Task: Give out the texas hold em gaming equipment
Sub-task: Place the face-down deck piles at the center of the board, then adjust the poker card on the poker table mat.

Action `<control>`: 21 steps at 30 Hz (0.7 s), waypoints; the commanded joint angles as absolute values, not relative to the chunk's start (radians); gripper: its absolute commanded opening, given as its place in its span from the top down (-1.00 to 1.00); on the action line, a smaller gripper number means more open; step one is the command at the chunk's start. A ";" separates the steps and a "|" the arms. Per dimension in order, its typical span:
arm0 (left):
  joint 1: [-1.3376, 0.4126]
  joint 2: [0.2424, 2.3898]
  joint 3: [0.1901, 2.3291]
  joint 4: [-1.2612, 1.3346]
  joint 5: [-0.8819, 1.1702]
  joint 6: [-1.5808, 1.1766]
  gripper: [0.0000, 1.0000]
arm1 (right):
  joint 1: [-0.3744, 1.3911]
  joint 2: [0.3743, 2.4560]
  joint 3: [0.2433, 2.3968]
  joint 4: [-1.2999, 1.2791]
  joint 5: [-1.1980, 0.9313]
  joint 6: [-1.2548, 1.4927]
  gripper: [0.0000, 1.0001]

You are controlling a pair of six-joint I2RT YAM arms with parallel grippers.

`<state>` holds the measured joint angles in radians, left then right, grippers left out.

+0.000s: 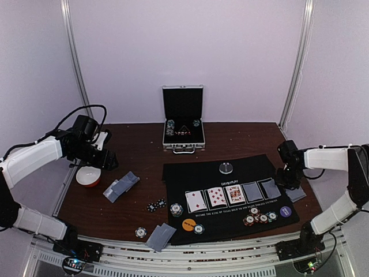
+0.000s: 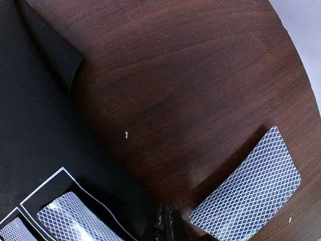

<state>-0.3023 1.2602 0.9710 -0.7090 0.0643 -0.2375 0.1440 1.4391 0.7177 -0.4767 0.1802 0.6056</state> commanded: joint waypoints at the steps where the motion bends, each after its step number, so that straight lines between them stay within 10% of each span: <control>1: -0.306 1.263 0.969 -0.692 0.060 -0.229 -0.56 | 0.189 1.472 0.753 -0.531 0.266 0.596 1.00; 21: -0.307 1.262 0.972 -0.692 0.064 -0.209 -0.58 | 0.295 1.496 0.824 -0.558 0.283 0.640 1.00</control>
